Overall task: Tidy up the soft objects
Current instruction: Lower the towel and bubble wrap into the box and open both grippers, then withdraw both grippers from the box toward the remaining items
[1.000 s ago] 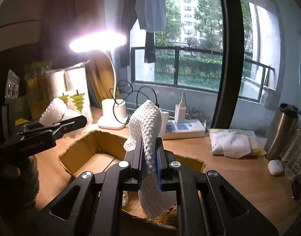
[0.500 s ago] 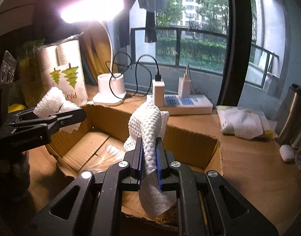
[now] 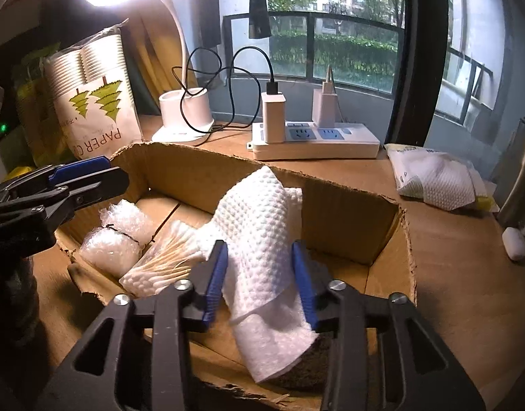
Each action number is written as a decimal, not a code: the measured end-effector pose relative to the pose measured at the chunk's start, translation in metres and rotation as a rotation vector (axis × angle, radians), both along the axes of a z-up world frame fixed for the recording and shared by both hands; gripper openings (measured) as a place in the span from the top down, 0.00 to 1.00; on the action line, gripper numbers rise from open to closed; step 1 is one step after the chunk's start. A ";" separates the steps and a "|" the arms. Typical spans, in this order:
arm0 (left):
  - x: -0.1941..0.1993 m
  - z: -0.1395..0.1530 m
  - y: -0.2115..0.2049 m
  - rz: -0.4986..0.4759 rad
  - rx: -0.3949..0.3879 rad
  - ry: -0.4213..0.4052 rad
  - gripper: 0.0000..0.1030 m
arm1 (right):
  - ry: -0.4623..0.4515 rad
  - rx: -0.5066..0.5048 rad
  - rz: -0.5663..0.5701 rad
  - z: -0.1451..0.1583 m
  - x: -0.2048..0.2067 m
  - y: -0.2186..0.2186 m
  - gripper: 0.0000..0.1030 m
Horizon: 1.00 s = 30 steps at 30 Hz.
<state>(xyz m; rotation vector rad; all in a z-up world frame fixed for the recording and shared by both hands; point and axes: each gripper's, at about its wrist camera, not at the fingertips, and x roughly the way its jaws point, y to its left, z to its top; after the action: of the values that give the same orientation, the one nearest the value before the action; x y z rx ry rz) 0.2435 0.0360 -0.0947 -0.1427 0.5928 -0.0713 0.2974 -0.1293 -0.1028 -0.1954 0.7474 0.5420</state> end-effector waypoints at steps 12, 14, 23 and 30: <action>-0.009 0.006 0.000 -0.003 -0.004 -0.036 0.31 | -0.181 0.046 -0.017 0.029 -0.021 -0.009 0.41; -0.011 0.007 -0.002 -0.005 0.001 -0.044 0.31 | -0.201 0.051 -0.026 0.036 -0.024 -0.011 0.41; -0.028 0.014 -0.008 -0.051 -0.013 -0.076 0.31 | -0.275 0.075 -0.039 0.066 -0.056 -0.027 0.40; -0.041 0.016 -0.031 -0.102 0.064 -0.114 0.30 | -0.278 0.078 -0.034 0.072 -0.083 -0.034 0.40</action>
<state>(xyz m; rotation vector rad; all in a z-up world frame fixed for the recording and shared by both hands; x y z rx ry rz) 0.2021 0.0050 -0.0789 -0.0463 0.4874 -0.1583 0.2145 -0.1635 -0.0312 -0.1808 0.4580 0.4984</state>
